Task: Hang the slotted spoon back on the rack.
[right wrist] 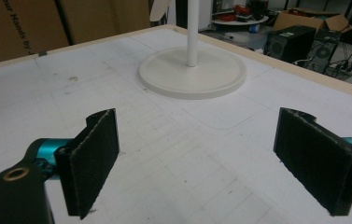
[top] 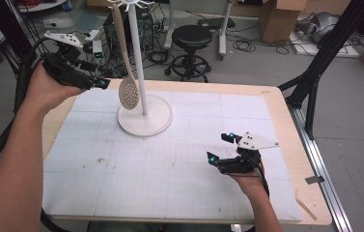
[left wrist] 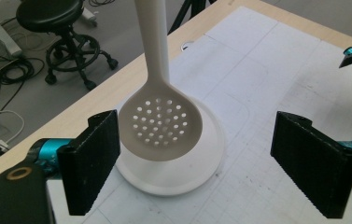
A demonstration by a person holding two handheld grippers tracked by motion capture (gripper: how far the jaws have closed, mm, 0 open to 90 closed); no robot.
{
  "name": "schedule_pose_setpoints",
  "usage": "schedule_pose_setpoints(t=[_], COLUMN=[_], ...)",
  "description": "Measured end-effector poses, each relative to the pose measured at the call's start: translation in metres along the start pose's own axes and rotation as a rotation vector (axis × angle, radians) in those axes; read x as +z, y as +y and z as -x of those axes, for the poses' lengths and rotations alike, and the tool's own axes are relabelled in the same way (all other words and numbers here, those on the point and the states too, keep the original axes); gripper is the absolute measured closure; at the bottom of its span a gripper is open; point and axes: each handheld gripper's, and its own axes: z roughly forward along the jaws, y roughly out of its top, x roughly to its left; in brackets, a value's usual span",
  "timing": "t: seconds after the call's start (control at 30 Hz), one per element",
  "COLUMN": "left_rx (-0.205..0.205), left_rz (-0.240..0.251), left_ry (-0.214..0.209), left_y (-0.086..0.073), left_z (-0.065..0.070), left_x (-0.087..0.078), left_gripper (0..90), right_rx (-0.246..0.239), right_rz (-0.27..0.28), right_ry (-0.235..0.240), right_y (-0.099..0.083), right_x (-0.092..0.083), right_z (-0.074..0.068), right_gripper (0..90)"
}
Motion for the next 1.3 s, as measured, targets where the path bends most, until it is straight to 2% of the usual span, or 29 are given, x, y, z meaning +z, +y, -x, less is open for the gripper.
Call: schedule_pose_setpoints(t=[0.17,0.47,0.77,1.1,1.3], left_rx=[-0.008,0.007,0.047,0.07,0.066], left_rz=[0.02,0.046,0.093,0.139,0.162], left_ry=[-0.012,-0.052,-0.103,-0.156,-0.198], left_y=[-0.01,-0.027,-0.039,-0.062,-0.076], left_z=[-0.001,0.004,0.022,0.037,0.046], left_x=[-0.002,-0.001,0.001,0.006,0.013], left_gripper=[14.5,12.0,7.5,6.5,5.4], right_rx=[0.001,0.0,0.002,-0.001,0.003], right_rz=[0.004,-0.002,-0.004,-0.005,-0.006], right_ry=[0.0,-0.002,-0.001,-0.002,-0.004], right_y=[0.0,0.0,-0.001,-0.001,-0.001], right_x=[0.0,0.001,0.001,0.001,0.001], right_z=[0.0,0.0,-0.001,-0.001,0.0], right_gripper=[13.5,13.5,13.5,13.5,13.5])
